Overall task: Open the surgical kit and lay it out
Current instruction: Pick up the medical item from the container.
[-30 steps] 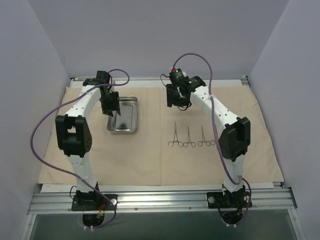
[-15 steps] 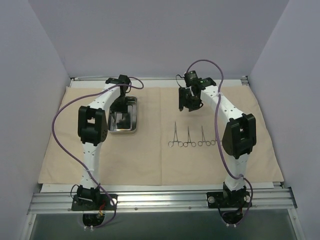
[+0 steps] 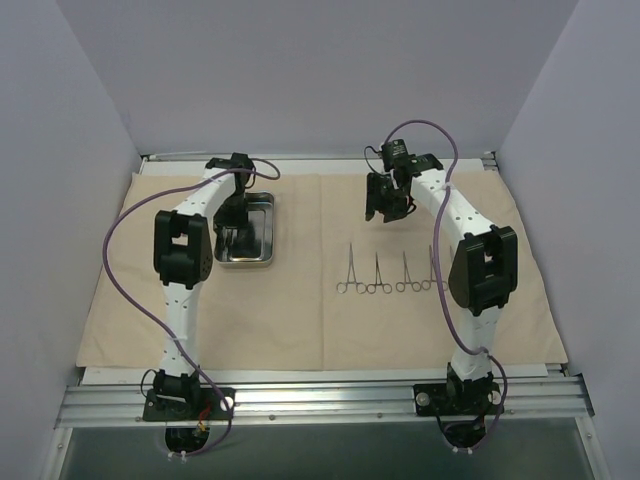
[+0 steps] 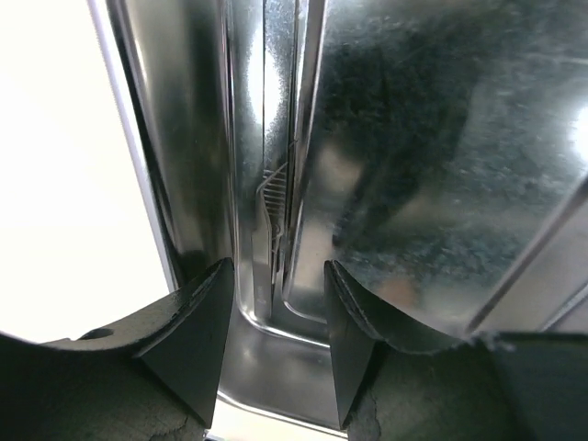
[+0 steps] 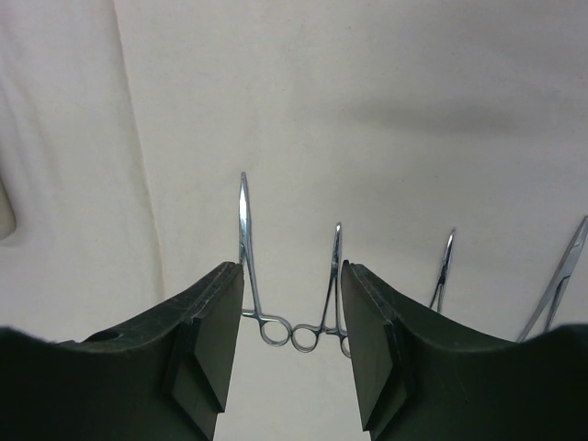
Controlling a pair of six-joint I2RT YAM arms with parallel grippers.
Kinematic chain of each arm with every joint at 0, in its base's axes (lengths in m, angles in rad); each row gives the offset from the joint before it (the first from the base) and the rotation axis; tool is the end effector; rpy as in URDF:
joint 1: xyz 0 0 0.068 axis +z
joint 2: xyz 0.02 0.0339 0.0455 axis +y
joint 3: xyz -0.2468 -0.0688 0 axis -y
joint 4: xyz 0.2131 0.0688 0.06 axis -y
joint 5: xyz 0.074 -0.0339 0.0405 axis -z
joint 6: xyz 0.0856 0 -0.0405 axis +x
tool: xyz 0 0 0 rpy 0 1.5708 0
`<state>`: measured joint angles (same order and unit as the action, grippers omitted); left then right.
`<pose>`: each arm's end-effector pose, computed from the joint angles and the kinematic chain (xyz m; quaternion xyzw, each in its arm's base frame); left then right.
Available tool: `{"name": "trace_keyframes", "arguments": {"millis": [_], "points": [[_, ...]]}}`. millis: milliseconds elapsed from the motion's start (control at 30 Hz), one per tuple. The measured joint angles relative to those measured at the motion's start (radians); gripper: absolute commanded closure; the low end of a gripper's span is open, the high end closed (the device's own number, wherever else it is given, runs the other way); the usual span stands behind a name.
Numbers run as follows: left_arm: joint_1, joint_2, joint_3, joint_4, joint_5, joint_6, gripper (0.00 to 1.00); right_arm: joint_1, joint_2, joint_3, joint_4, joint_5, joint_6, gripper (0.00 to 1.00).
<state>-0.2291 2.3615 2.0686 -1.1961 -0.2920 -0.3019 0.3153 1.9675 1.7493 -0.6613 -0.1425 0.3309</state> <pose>0.4239 -0.0735 0.1275 -0.0419 0.9877 0.1297 0.0772 0.4123 0.1473 0.2313 -0.0168 0.9386 0.1708 0.2992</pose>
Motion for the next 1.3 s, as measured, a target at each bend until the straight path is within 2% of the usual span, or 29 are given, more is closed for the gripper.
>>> {"name": "trace_keyframes", "arguments": {"millis": [233, 367, 467, 633, 833, 867, 1133, 1300], "points": [[0.040, 0.014, -0.014, 0.011, 0.089, 0.019, 0.48, 0.000, 0.000, 0.000, 0.001, -0.006, 0.000, 0.53], [0.053, 0.014, -0.019, 0.018, 0.142, 0.033, 0.57, 0.000, 0.000, 0.000, 0.003, -0.013, 0.000, 0.53], [0.059, 0.014, -0.026, 0.025, 0.183, 0.045, 0.59, 0.000, 0.000, 0.000, 0.008, -0.023, 0.001, 0.52], [0.068, 0.014, -0.032, 0.029, 0.243, 0.059, 0.75, 0.000, 0.000, 0.000, 0.008, -0.032, 0.008, 0.52], [0.068, 0.014, -0.029, 0.028, 0.260, 0.072, 0.90, 0.007, 0.000, 0.000, 0.009, -0.034, 0.014, 0.52], [0.068, 0.014, -0.028, 0.027, 0.260, 0.073, 0.97, 0.008, 0.000, 0.000, 0.010, -0.034, 0.016, 0.52], [0.067, 0.011, 0.014, 0.018, 0.301, 0.073, 0.98, 0.033, -0.013, 0.000, 0.016, -0.043, 0.024, 0.50], [0.067, -0.042, 0.025, 0.024, 0.418, 0.047, 0.98, 0.044, -0.019, -0.003, 0.055, -0.134, 0.025, 0.51]]}}
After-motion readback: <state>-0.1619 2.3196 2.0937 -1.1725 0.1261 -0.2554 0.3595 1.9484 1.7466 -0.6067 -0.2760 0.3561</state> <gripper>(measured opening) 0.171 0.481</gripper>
